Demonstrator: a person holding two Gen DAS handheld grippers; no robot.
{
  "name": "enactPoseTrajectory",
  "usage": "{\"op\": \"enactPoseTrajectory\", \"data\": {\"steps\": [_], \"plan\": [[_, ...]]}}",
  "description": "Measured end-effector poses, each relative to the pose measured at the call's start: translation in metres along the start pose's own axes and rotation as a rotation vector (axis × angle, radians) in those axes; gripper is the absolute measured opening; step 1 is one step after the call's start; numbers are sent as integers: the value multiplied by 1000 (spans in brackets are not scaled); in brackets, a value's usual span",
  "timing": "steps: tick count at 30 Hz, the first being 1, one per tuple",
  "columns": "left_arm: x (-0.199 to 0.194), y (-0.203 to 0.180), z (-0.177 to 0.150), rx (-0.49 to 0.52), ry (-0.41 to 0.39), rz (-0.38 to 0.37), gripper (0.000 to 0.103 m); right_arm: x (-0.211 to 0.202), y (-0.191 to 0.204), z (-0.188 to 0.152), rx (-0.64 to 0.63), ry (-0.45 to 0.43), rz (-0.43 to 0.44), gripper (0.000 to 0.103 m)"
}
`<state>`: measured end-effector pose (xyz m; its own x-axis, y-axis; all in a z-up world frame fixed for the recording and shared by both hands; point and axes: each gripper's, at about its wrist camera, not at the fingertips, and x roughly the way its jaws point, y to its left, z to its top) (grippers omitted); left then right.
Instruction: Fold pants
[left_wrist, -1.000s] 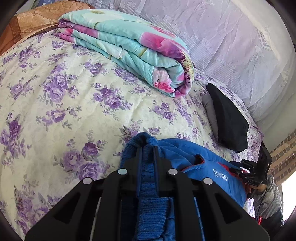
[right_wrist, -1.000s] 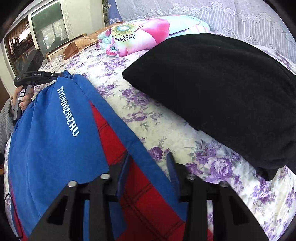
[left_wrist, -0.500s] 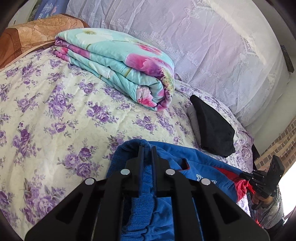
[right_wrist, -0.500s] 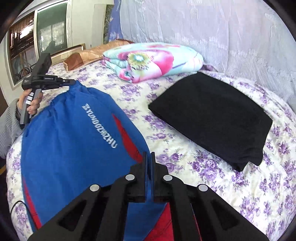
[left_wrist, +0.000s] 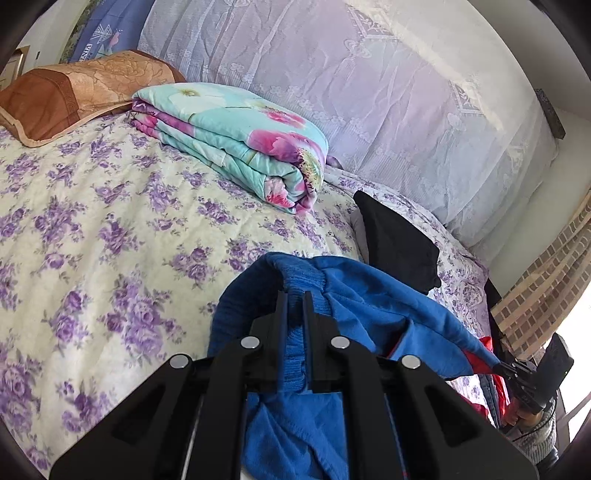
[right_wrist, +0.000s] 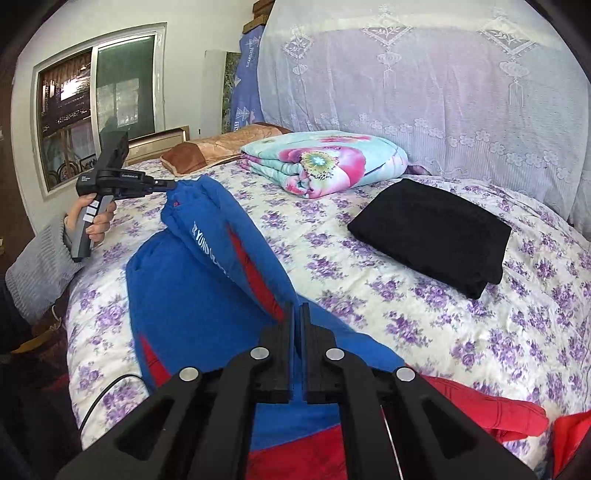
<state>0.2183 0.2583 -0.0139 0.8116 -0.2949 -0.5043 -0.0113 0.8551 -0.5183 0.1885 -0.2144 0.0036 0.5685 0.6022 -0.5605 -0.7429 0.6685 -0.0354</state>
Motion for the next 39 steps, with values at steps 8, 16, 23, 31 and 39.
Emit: {"op": "enactPoseTrajectory", "data": {"steps": [8, 16, 23, 31, 39], "plan": [[-21, 14, -43, -68, 40, 12, 18, -6, 51, -64, 13, 73, 77, 2], [-48, 3, -65, -126, 87, -23, 48, -2, 51, -89, 85, 69, 106, 2], [-25, 7, -69, -207, 210, 103, 55, -5, 48, -90, 101, 51, 109, 3], [-32, 7, -64, -337, 217, -59, 57, -5, 50, -91, 107, 61, 108, 3], [-4, -10, -57, -275, 322, 86, 67, -6, 51, -92, 118, 61, 105, 3]]}}
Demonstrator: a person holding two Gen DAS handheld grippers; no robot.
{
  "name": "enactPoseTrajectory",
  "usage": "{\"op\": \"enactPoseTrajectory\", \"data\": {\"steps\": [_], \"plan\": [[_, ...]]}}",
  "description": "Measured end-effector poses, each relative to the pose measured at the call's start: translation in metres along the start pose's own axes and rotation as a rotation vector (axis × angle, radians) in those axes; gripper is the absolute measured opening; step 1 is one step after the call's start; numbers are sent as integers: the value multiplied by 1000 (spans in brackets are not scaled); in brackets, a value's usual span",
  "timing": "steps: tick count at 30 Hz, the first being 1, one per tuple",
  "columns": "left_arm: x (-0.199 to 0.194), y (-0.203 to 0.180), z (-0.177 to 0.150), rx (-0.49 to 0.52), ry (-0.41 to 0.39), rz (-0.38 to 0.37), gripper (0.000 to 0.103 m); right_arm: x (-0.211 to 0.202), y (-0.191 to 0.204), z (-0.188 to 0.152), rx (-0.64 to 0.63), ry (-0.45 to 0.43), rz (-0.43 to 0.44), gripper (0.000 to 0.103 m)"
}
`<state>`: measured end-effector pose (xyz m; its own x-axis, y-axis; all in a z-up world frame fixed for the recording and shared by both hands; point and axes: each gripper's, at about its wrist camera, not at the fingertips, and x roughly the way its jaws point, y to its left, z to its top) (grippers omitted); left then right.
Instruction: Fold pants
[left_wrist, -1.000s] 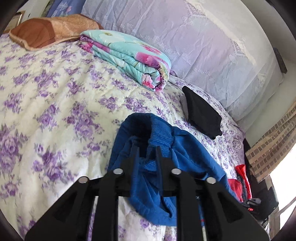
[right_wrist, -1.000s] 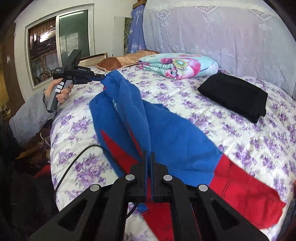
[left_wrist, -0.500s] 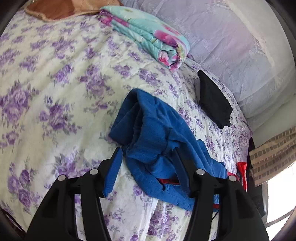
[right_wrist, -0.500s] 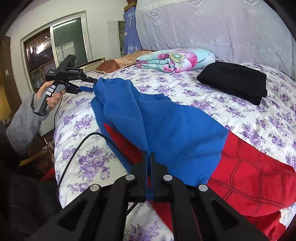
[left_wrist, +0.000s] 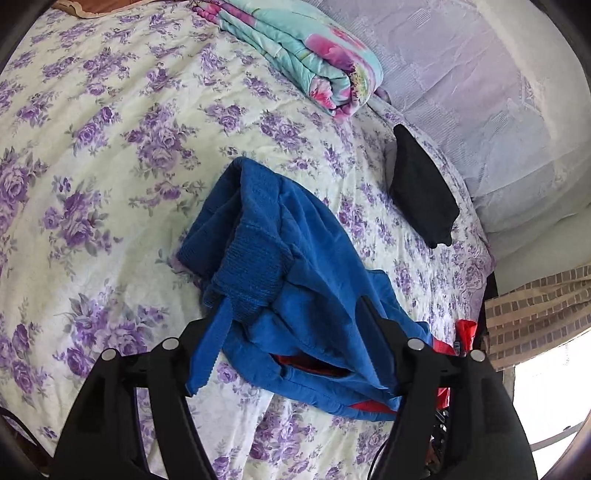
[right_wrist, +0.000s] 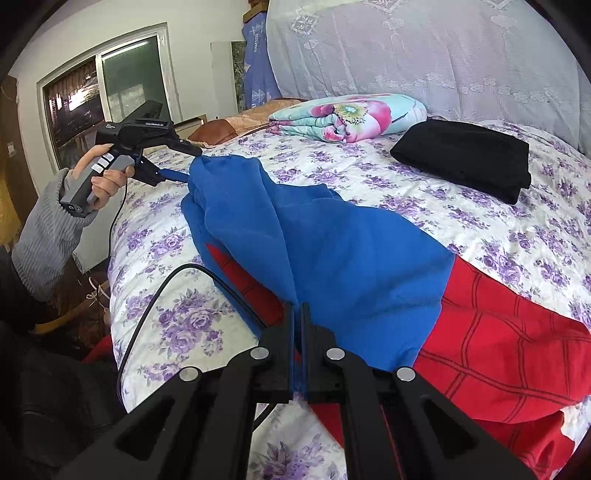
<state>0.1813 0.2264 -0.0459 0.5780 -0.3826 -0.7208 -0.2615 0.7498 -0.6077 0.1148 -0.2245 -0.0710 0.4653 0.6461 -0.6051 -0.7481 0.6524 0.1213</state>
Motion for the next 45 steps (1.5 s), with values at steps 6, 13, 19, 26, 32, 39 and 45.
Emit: {"op": "enactPoseTrajectory", "data": {"steps": [6, 13, 19, 26, 32, 39, 45], "plan": [[-4, 9, 7, -5, -70, -16, 30, -1, 1, -1, 6, -6, 3, 3], [-53, -43, 24, 181, -303, -227, 0, -21, -1, 16, 3, -88, -26, 3], [-43, -31, -1, 213, -190, -202, 0, -13, 9, 5, -26, -33, -24, 3], [-34, 11, -31, 76, -119, -155, 54, -6, 0, -1, 29, -20, 11, 3], [-39, 25, -1, 7, -197, -119, 78, -6, 0, -5, 42, -14, 18, 3], [-9, 25, 27, -2, -109, -142, 60, -1, -4, -5, 68, 7, 37, 3], [14, 5, 42, 104, 39, -124, 16, 0, -6, -3, 73, 13, 38, 3]]}}
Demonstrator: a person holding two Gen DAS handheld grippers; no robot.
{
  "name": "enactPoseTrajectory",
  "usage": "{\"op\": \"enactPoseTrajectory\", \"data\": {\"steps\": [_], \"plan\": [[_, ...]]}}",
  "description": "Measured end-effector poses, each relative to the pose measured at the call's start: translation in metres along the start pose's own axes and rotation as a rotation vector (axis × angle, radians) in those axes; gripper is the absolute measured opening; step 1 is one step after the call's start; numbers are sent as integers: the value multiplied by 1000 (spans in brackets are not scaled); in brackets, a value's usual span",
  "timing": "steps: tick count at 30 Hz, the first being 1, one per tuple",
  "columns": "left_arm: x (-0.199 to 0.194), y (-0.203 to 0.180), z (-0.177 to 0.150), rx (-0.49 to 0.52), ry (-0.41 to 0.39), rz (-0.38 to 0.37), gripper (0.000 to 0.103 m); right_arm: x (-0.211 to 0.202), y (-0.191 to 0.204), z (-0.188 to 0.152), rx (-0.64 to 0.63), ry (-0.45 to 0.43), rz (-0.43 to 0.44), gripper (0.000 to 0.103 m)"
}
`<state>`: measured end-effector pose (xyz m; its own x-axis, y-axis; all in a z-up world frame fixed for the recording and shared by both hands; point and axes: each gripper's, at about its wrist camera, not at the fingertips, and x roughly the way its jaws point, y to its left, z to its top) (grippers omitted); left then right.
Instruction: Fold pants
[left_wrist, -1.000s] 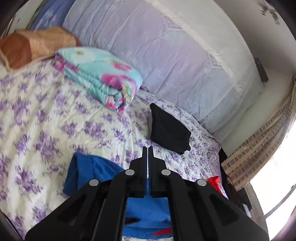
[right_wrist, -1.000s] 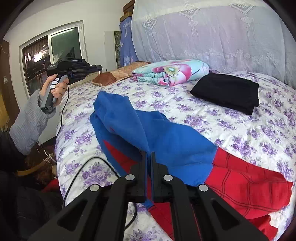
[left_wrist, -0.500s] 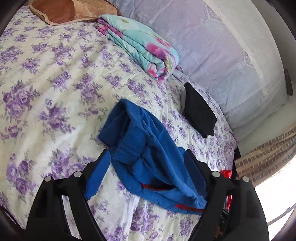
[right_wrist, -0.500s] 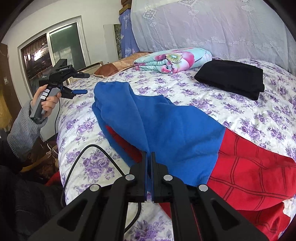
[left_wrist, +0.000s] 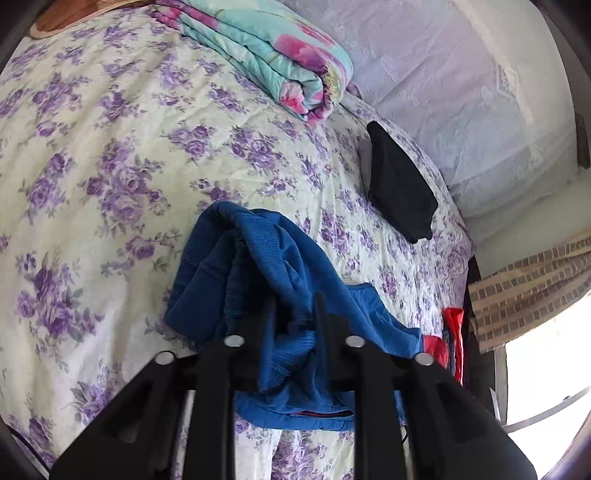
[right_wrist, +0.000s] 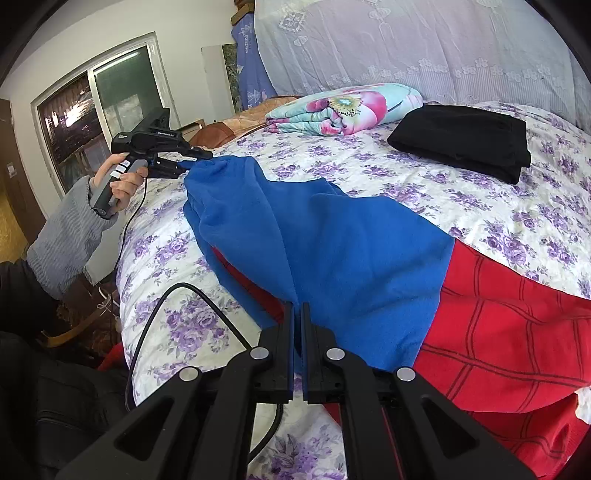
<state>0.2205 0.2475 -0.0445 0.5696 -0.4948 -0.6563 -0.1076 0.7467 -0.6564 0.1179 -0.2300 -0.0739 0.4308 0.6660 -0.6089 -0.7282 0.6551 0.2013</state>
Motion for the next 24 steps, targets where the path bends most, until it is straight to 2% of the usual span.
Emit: {"op": "enactPoseTrajectory", "data": {"steps": [2, 5, 7, 9, 13, 15, 17, 19, 21, 24], "plan": [[-8, -8, 14, 12, -18, -28, 12, -1, 0, 4, -3, -6, -9, 3], [-30, -32, 39, 79, -103, -109, 12, -9, 0, 12, -4, -47, -20, 3], [-40, -51, 47, 204, -150, -100, 12, -12, 4, 15, -12, -59, -21, 3], [-36, -54, 47, 311, -116, -69, 12, -8, 7, 10, -21, -34, -19, 3], [-13, -2, 14, 278, 39, -8, 12, 8, 10, -8, -35, 43, -10, 3], [-10, 30, -7, 219, 74, 25, 13, 11, 9, -13, -21, 54, 2, 3], [-21, 54, -19, 134, 55, -14, 17, 11, 7, -12, -7, 54, 16, 3], [-40, 59, -26, 91, -3, -24, 17, 14, 6, -12, -2, 64, 21, 3], [-56, 43, -31, 121, -48, -33, 17, 17, 7, -13, -3, 83, 16, 3], [-67, -5, -40, 215, -82, -96, 19, 20, 6, -14, 2, 92, 13, 3]]}}
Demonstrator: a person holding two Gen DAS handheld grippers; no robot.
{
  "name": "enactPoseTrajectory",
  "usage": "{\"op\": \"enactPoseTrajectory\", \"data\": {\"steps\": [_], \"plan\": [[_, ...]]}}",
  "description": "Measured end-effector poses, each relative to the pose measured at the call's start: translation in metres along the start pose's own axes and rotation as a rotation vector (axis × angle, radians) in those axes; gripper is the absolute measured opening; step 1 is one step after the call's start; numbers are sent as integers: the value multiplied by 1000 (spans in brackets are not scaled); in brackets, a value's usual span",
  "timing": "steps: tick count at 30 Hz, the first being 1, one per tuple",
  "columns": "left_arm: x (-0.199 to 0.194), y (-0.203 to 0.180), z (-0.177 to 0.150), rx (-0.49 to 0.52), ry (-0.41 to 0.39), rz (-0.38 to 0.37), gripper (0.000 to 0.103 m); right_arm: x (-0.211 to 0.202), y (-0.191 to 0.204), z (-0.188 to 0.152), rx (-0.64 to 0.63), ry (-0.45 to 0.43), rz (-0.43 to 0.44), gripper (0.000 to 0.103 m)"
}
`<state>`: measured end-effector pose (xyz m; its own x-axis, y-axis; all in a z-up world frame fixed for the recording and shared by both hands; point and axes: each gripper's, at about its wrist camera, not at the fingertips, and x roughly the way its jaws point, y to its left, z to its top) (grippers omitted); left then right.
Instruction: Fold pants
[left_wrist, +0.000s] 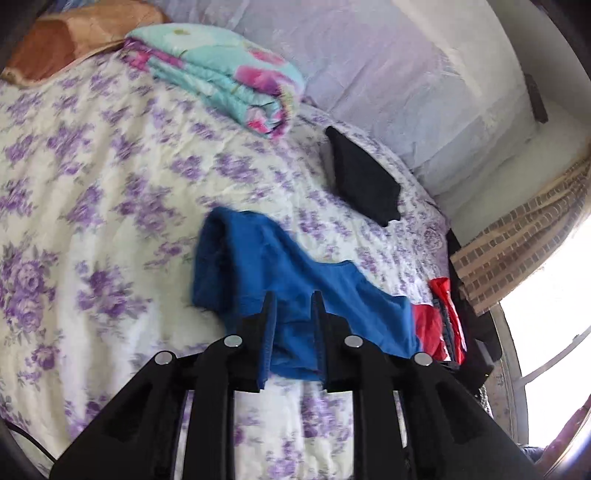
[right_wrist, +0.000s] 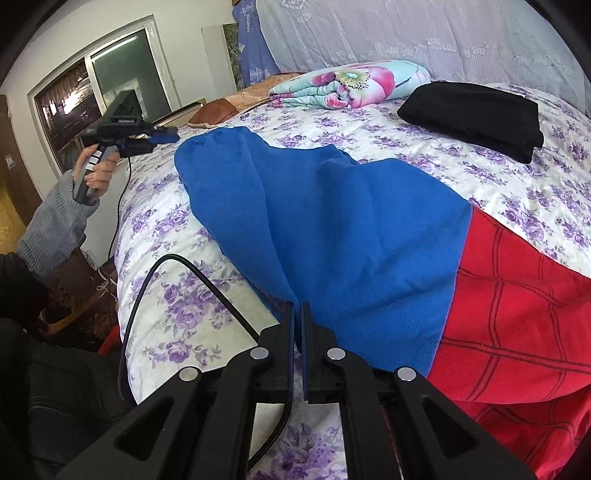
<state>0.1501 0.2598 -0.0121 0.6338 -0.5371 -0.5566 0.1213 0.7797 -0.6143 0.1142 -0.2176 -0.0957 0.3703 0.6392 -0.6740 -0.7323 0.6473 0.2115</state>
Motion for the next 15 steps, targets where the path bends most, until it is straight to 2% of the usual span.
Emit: {"op": "enactPoseTrajectory", "data": {"steps": [1, 2, 3, 4, 6, 7, 8, 9, 11, 13, 15], "plan": [[4, -17, 0, 31, -2, -26, 31, 0, 0, 0, 1, -1, 0, 3], [15, -33, -1, 58, 9, -39, 53, 0, 0, 0, 3, -3, -1, 3], [28, -45, -4, 82, 32, -35, 62, -1, 1, -1, 5, -6, -3, 3], [42, -53, -7, 105, 59, -22, 62, -1, 0, -1, 5, -8, -5, 3], [76, -54, -17, 140, 144, 57, 61, -2, 1, -2, 3, -10, -10, 3], [91, -45, -22, 131, 187, 109, 60, -2, 2, -2, 5, -10, -12, 3], [103, -30, -27, 101, 220, 142, 49, -2, 1, -2, 8, -9, -11, 4], [110, -14, -31, 60, 239, 147, 31, -1, 0, -3, 13, -5, -8, 4], [102, 9, -35, 8, 204, 125, 9, 3, -3, -4, 27, 9, 0, 5], [90, 24, -38, -90, 187, 53, 7, 7, -6, -4, 46, 20, 9, 5], [76, 22, -42, -100, 145, 46, 7, 8, -9, -4, 60, 26, 19, 5]]}}
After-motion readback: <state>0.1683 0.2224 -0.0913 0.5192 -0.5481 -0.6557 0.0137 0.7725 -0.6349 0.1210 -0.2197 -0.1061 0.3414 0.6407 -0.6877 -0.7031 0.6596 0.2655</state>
